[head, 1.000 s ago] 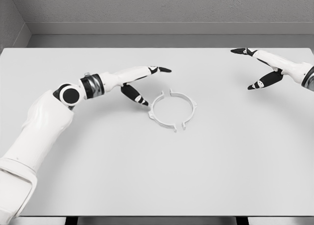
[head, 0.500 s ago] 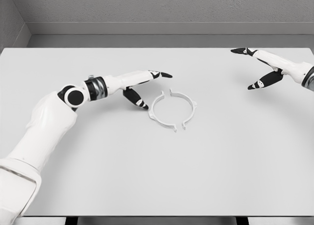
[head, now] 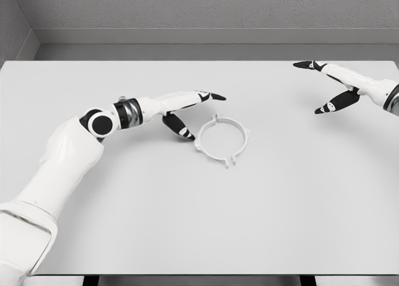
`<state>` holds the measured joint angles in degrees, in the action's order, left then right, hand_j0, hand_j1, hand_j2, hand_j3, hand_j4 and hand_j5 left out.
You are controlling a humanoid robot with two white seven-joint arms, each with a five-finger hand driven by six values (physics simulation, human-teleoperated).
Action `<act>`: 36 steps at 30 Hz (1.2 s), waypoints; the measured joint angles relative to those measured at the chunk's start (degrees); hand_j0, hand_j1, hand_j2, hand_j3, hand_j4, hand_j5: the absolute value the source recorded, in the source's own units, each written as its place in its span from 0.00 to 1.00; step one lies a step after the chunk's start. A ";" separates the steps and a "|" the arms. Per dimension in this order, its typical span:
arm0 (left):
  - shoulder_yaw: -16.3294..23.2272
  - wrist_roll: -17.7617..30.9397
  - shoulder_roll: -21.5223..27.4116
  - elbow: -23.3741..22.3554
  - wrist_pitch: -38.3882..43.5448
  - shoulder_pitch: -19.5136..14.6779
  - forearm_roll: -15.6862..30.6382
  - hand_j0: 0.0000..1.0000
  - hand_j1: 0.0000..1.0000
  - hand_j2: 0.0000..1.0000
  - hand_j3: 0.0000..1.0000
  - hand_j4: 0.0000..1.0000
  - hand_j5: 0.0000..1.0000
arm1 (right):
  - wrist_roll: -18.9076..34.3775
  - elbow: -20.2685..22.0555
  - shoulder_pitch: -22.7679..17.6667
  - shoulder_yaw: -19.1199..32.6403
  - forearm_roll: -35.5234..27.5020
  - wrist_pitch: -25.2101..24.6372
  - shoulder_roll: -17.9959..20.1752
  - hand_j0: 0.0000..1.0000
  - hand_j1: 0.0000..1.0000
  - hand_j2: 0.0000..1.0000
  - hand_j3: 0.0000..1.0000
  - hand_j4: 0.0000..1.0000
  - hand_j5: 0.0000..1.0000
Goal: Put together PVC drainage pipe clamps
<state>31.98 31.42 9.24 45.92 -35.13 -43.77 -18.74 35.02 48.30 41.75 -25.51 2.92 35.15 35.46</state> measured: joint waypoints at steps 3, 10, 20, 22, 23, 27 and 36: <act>0.02 -0.01 -0.16 0.06 0.00 0.00 -0.01 1.00 1.00 1.00 1.00 1.00 1.00 | 0.00 0.00 0.00 -0.01 0.00 0.00 0.02 1.00 1.00 1.00 1.00 1.00 1.00; -0.27 -0.02 1.47 2.17 -0.05 0.88 1.12 1.00 1.00 1.00 1.00 1.00 1.00 | 0.00 0.13 0.00 0.04 0.00 0.00 0.08 1.00 1.00 1.00 1.00 1.00 1.00; 0.13 0.05 4.88 8.32 -0.01 4.39 5.82 1.00 1.00 1.00 1.00 1.00 1.00 | 0.00 0.82 0.09 0.05 -0.01 0.00 0.09 1.00 1.00 1.00 1.00 1.00 1.00; 0.22 0.10 5.02 8.38 -0.01 4.48 5.84 1.00 1.00 1.00 1.00 1.00 1.00 | 0.00 0.94 0.09 0.05 -0.01 0.00 0.09 1.00 1.00 1.00 1.00 1.00 1.00; 0.26 0.14 5.06 8.40 -0.01 4.48 5.82 1.00 1.00 1.00 1.00 1.00 1.00 | 0.00 0.97 0.09 0.05 0.00 0.00 0.09 1.00 1.00 1.00 1.00 1.00 1.00; 0.33 0.22 5.11 8.47 0.00 4.92 5.71 1.00 1.00 1.00 1.00 1.00 1.00 | 0.00 1.03 0.09 0.05 0.00 0.00 0.09 1.00 1.00 1.00 1.00 1.00 1.00; 1.69 0.41 4.59 8.05 0.00 5.10 5.03 1.00 1.00 1.00 1.00 1.00 1.00 | 0.00 1.24 0.09 0.05 0.00 0.00 0.09 1.00 1.00 1.00 1.00 1.00 1.00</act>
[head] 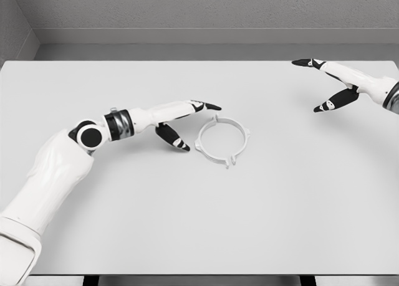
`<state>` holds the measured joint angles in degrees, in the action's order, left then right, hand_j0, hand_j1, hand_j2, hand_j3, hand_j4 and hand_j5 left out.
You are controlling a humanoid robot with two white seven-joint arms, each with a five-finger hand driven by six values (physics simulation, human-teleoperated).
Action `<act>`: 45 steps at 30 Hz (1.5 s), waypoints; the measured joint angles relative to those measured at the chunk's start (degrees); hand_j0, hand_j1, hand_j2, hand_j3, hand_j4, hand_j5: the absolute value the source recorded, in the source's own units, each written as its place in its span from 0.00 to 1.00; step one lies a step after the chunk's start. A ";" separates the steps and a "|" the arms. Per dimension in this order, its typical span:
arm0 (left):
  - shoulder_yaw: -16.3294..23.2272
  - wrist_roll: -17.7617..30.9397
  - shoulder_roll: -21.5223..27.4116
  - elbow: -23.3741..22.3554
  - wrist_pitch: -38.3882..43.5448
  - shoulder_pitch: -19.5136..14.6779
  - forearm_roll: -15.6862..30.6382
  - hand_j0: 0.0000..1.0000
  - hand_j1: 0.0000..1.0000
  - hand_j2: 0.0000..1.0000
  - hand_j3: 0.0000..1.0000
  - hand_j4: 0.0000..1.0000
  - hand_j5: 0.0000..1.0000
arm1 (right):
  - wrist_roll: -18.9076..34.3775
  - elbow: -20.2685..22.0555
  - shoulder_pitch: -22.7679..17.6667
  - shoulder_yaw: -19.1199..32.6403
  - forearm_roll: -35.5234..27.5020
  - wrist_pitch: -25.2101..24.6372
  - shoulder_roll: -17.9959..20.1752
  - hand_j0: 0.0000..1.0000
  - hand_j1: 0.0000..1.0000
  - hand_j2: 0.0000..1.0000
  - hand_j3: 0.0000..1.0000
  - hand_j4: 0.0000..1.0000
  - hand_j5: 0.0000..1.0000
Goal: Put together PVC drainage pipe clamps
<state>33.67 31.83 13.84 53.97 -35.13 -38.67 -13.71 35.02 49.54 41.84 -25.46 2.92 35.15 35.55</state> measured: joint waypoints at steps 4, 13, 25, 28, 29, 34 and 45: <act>0.11 0.01 -0.22 -0.03 0.00 0.00 -0.03 1.00 1.00 1.00 1.00 1.00 1.00 | 0.00 0.12 0.00 -0.02 0.00 0.00 0.00 1.00 1.00 1.00 1.00 1.00 1.00; 0.46 0.01 -0.96 -0.04 0.00 -0.18 -0.11 1.00 1.00 1.00 1.00 1.00 1.00 | 0.00 0.17 0.00 -0.03 -0.01 0.00 0.01 1.00 1.00 1.00 1.00 1.00 1.00; 0.75 0.01 -2.04 0.05 0.00 -0.26 -0.13 1.00 1.00 1.00 1.00 1.00 1.00 | 0.00 0.17 0.00 0.00 -0.01 0.00 0.00 1.00 1.00 1.00 1.00 1.00 1.00; 0.77 0.01 -2.27 0.05 0.00 -0.26 -0.18 1.00 1.00 1.00 1.00 1.00 1.00 | 0.00 0.17 0.00 0.00 -0.01 0.00 0.00 1.00 1.00 1.00 1.00 1.00 1.00; 0.88 0.01 -2.33 0.05 0.01 -0.35 -0.16 1.00 1.00 1.00 1.00 1.00 1.00 | 0.00 0.17 0.00 0.00 0.00 0.00 0.00 1.00 1.00 1.00 1.00 1.00 1.00; 1.25 0.01 -2.67 0.05 0.00 -0.44 -0.20 1.00 1.00 1.00 1.00 1.00 1.00 | 0.00 0.17 0.00 0.00 -0.01 0.00 0.00 1.00 1.00 1.00 1.00 1.00 1.00; 1.38 -0.23 -3.58 0.20 0.00 -0.62 -1.86 1.00 1.00 1.00 1.00 1.00 1.00 | 0.00 0.17 -0.09 0.00 0.00 0.00 0.02 1.00 1.00 1.00 1.00 1.00 1.00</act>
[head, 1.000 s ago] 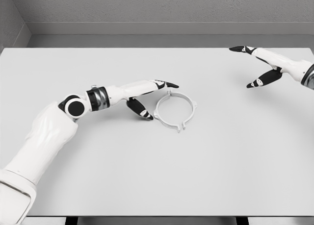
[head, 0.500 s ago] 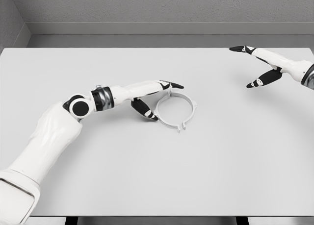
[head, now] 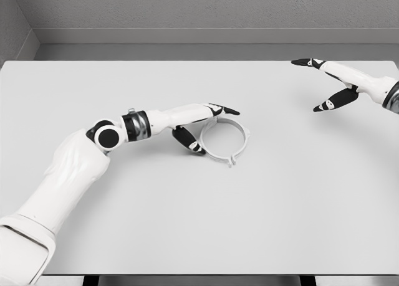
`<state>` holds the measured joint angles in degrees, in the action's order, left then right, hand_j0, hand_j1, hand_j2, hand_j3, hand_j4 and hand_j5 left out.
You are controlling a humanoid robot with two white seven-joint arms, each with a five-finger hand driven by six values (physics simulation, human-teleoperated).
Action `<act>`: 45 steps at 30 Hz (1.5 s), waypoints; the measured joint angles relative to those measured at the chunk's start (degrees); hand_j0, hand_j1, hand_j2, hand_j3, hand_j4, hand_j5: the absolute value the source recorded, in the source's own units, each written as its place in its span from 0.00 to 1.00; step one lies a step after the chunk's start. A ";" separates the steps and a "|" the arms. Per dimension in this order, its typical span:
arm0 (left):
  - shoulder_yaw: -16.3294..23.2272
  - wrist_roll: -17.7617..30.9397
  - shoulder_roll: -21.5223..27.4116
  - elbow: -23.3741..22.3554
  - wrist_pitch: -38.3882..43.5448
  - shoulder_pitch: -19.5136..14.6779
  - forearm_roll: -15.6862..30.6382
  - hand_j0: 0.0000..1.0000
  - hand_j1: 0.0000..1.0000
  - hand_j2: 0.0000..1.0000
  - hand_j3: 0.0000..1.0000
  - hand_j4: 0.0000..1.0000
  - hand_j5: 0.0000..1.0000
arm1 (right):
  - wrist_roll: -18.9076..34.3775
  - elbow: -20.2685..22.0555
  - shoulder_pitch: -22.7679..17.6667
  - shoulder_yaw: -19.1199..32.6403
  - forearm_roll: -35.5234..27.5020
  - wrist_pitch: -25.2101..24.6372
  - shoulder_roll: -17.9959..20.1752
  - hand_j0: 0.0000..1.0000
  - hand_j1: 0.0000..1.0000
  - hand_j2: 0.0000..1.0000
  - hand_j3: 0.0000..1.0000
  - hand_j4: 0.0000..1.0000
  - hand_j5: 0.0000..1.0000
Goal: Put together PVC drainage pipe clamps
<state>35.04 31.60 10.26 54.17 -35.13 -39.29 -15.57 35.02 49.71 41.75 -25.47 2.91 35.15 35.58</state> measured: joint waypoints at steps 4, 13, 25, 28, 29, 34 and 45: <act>0.00 -0.01 -0.05 0.10 0.00 -0.09 -0.08 1.00 1.00 1.00 1.00 1.00 1.00 | 0.00 0.00 0.00 0.00 -0.01 0.00 0.04 1.00 1.00 1.00 1.00 1.00 1.00; 0.00 -0.08 -0.45 0.11 0.00 -0.18 -0.28 1.00 1.00 1.00 1.00 1.00 1.00 | 0.00 0.00 0.00 0.00 -0.01 0.00 0.06 1.00 1.00 1.00 1.00 1.00 1.00; -0.16 -0.21 2.18 3.91 -0.03 -0.53 2.07 1.00 1.00 1.00 1.00 1.00 1.00 | 0.00 0.00 0.00 0.00 0.00 0.00 0.14 1.00 1.00 1.00 1.00 1.00 1.00; -0.59 -0.26 6.10 6.74 0.00 -0.53 5.51 1.00 1.00 1.00 1.00 1.00 1.00 | 0.00 0.00 0.00 0.00 0.00 0.00 0.16 1.00 1.00 1.00 1.00 1.00 1.00; -0.73 -0.27 6.81 7.18 0.00 -0.53 6.27 1.00 1.00 1.00 1.00 1.00 1.00 | 0.00 0.01 0.00 0.00 0.00 0.00 0.18 1.00 1.00 1.00 1.00 1.00 1.00; -0.97 -0.25 7.68 6.00 0.02 -0.44 7.76 1.00 1.00 1.00 1.00 1.00 1.00 | 0.00 0.29 0.00 0.01 -0.01 0.00 0.18 1.00 1.00 1.00 1.00 1.00 1.00; -0.58 0.08 2.60 -3.76 0.00 -1.41 5.29 1.00 1.00 1.00 1.00 1.00 1.00 | 0.00 0.44 0.09 0.02 -0.02 0.00 0.21 1.00 1.00 1.00 1.00 1.00 1.00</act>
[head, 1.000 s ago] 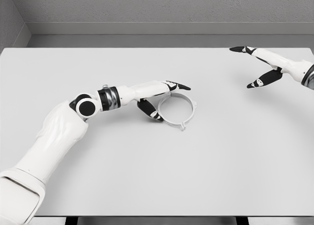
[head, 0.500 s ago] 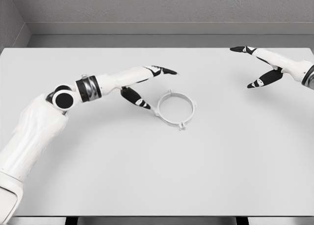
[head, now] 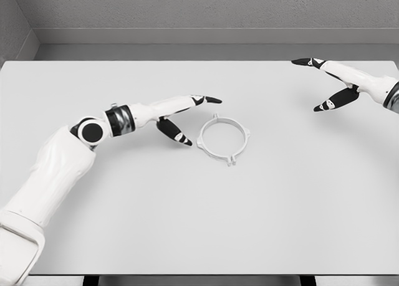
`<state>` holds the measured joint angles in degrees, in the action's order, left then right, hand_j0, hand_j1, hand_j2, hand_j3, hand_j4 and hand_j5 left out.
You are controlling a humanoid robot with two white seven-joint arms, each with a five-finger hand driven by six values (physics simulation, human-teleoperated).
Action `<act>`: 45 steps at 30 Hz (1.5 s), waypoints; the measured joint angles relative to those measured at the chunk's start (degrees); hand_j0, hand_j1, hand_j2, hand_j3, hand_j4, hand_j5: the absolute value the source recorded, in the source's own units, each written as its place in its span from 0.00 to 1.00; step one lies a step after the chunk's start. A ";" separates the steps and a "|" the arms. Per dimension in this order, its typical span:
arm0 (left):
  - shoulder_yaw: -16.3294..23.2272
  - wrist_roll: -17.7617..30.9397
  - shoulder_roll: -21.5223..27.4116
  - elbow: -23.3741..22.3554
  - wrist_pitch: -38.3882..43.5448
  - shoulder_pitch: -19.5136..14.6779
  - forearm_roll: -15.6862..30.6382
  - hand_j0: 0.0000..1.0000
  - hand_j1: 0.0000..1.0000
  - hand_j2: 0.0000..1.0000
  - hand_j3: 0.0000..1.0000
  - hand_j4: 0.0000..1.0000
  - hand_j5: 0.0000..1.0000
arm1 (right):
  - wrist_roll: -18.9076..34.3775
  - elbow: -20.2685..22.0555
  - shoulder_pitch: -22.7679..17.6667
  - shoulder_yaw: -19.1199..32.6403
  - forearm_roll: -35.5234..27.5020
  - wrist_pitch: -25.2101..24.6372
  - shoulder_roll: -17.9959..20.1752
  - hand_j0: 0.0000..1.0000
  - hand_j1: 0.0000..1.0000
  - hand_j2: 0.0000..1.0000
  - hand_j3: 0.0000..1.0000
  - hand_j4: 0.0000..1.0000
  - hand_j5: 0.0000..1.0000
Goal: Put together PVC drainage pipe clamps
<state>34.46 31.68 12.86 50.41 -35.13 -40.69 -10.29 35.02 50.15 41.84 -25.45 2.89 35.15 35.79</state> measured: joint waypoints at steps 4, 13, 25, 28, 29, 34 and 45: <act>0.05 0.00 -0.60 -0.21 0.00 0.00 -0.10 1.00 1.00 1.00 1.00 1.00 1.00 | 0.00 0.14 0.00 -0.01 0.02 0.00 0.02 1.00 1.00 1.00 1.00 1.00 1.00; 0.15 -0.01 -1.41 -0.20 0.01 0.00 -0.13 1.00 1.00 1.00 1.00 1.00 1.00 | 0.00 0.25 0.00 -0.01 0.02 0.00 0.02 1.00 1.00 1.00 1.00 1.00 1.00; 0.25 -0.01 -2.00 -0.09 0.01 0.00 -0.51 1.00 1.00 1.00 1.00 1.00 1.00 | 0.00 0.26 0.00 -0.01 0.02 0.00 0.08 1.00 1.00 1.00 1.00 1.00 1.00; 0.29 -0.01 -2.16 -0.09 0.01 0.00 -0.60 1.00 1.00 1.00 1.00 1.00 1.00 | 0.00 0.26 0.09 0.05 0.02 0.00 0.28 1.00 1.00 1.00 1.00 1.00 1.00; 0.29 -0.01 -2.21 -0.09 0.01 0.00 -0.70 1.00 1.00 1.00 1.00 1.00 1.00 | 0.00 0.26 0.09 0.08 0.02 0.00 0.33 1.00 1.00 1.00 1.00 1.00 1.00; 0.33 -0.01 -2.43 -0.05 0.01 0.00 -0.95 1.00 1.00 1.00 1.00 1.00 1.00 | 0.00 0.26 0.09 0.02 0.02 0.00 0.45 1.00 1.00 1.00 1.00 1.00 1.00; 0.89 -0.01 -3.08 0.17 0.00 0.00 -1.04 1.00 1.00 1.00 1.00 1.00 1.00 | 0.00 0.27 0.09 0.06 0.02 0.00 0.46 1.00 1.00 1.00 1.00 1.00 1.00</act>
<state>35.35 31.67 9.78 50.58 -35.12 -40.69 -11.32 35.02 50.42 41.92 -25.38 2.91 35.15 36.25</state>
